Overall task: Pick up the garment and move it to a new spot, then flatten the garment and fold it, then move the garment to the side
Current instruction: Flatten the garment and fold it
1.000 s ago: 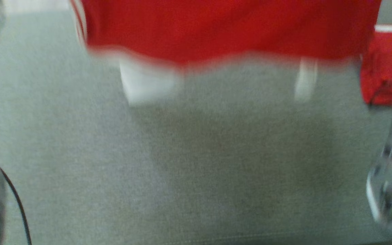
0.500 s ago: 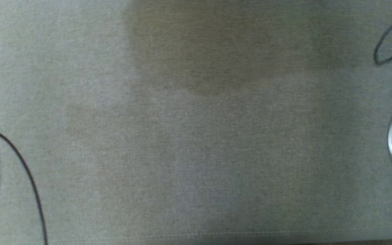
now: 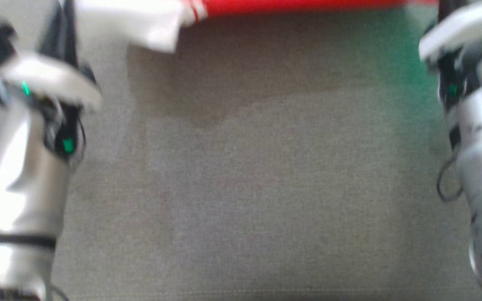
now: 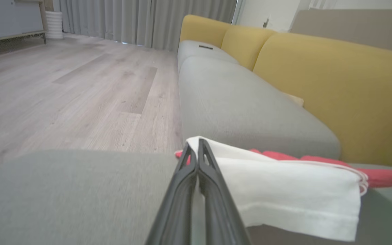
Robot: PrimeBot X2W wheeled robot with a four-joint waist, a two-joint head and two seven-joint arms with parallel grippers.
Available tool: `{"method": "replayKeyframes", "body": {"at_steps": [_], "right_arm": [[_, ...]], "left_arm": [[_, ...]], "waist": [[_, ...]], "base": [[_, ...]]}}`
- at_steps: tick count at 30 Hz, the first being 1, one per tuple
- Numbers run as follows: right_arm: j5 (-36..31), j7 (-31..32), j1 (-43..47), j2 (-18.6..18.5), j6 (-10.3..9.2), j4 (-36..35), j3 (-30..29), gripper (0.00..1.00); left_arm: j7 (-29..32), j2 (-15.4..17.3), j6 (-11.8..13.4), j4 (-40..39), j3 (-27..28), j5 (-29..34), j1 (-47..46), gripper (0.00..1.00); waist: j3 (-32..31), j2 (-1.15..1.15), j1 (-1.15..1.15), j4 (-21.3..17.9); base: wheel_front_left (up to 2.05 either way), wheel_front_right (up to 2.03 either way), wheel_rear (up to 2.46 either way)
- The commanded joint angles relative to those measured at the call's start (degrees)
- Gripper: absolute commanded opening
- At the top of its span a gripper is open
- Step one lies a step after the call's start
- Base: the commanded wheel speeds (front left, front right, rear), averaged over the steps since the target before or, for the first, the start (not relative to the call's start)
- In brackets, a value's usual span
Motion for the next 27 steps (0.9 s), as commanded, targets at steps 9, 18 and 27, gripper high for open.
{"method": "replayKeyframes", "body": {"at_steps": [9,18,27], "right_arm": [[7.86,8.25,12.40,-4.88,-0.05,-7.13,8.84,0.00],[13.21,15.95,20.95,-9.67,-0.05,-14.71,15.40,0.00],[18.11,21.14,29.69,-14.19,-0.05,-21.96,16.14,0.00]], "left_arm": [[-0.53,8.63,0.10,-6.85,-7.93,-3.70,13.87,0.00],[0.84,13.24,0.09,-11.99,-12.86,-5.95,21.69,0.00],[2.88,16.79,1.09,-19.77,-14.55,-7.02,30.18,0.00]], "waist": [[-8.29,0.00,0.00,0.62],[-13.07,0.00,0.00,0.75],[-17.92,0.00,0.00,0.52]], "base": [[0.00,0.00,0.00],[0.00,0.00,0.00],[0.00,0.00,0.00]]}}
